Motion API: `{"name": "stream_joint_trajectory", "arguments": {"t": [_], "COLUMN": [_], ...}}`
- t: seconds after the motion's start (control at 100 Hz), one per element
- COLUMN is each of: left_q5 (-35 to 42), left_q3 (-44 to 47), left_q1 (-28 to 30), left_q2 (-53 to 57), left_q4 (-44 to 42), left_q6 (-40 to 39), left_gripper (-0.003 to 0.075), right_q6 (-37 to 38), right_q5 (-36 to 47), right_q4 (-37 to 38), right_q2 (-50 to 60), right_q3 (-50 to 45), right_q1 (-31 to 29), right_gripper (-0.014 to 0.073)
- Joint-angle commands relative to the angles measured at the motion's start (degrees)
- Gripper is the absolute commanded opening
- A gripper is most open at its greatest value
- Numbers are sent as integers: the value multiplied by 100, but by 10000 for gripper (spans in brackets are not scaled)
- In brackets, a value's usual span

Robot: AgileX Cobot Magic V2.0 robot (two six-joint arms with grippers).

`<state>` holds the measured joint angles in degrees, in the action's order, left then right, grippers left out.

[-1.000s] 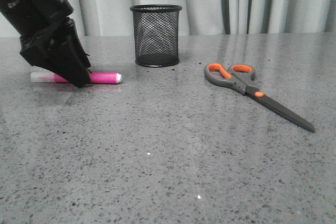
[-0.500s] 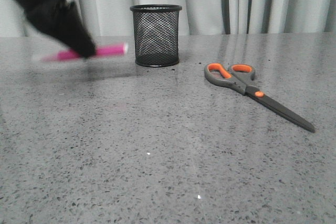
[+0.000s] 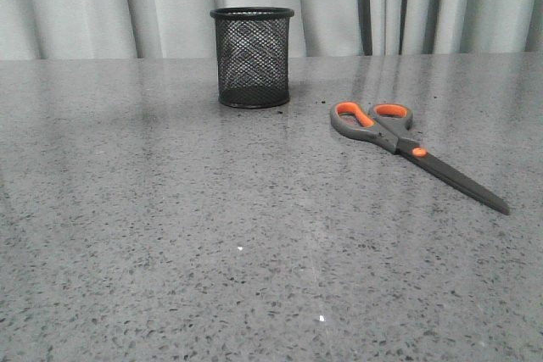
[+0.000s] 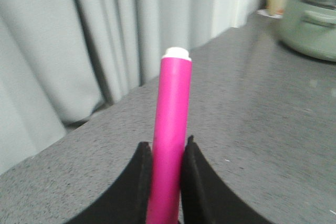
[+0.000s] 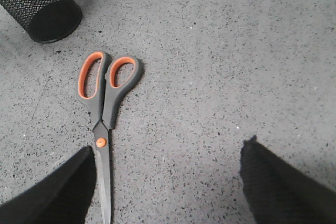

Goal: Put pen and scissors into bin
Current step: 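Lift the pink marker and carry it above the black mesh cup, then drop the marker into the cup and open the left gripper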

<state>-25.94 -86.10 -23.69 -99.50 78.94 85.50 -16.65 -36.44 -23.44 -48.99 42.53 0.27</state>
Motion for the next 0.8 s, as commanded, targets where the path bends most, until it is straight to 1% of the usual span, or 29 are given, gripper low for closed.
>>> {"name": "stream_joint_trajectory", "arguments": {"t": [0.0, 0.21, 0.37, 0.42, 0.47, 0.54, 0.61, 0.66, 0.73, 0.79], "left_q5": [682, 823, 812, 764, 706, 706, 706, 706, 706, 706], "left_q3": [-165, -177, -177, -177, -177, -177, -177, -177, -177, -177], "left_q1": [-202, -225, -225, -225, -225, -225, -225, -225, -214, -205], "left_q2": [-33, -523, -609, -609, -609, -609, -609, -609, -609, -559], "left_q4": [509, 741, 811, 811, 811, 811, 811, 838, 946, 1038], "left_q6": [162, 171, 171, 171, 174, 174, 174, 174, 174, 174], "left_gripper": [-19, -18, -17, -11, 12, 81, 185, 277, 384, 446], "right_q6": [-75, -75, -75, -75, -75, -75, -75, -75, -75, -75], "right_q5": [286, 286, 286, 286, 286, 286, 286, 286, 286, 286], "right_q4": [-26, -26, -26, -26, -26, -26, -26, -26, -26, -26], "right_q2": [12, 12, 12, 12, 12, 12, 12, 12, 12, 12], "right_q3": [207, 207, 207, 207, 207, 207, 207, 207, 207, 207], "right_q1": [11, 11, 11, 11, 11, 11, 11, 11, 11, 11], "right_gripper": [516, 516, 516, 516, 516, 516, 516, 516, 516, 516]}}
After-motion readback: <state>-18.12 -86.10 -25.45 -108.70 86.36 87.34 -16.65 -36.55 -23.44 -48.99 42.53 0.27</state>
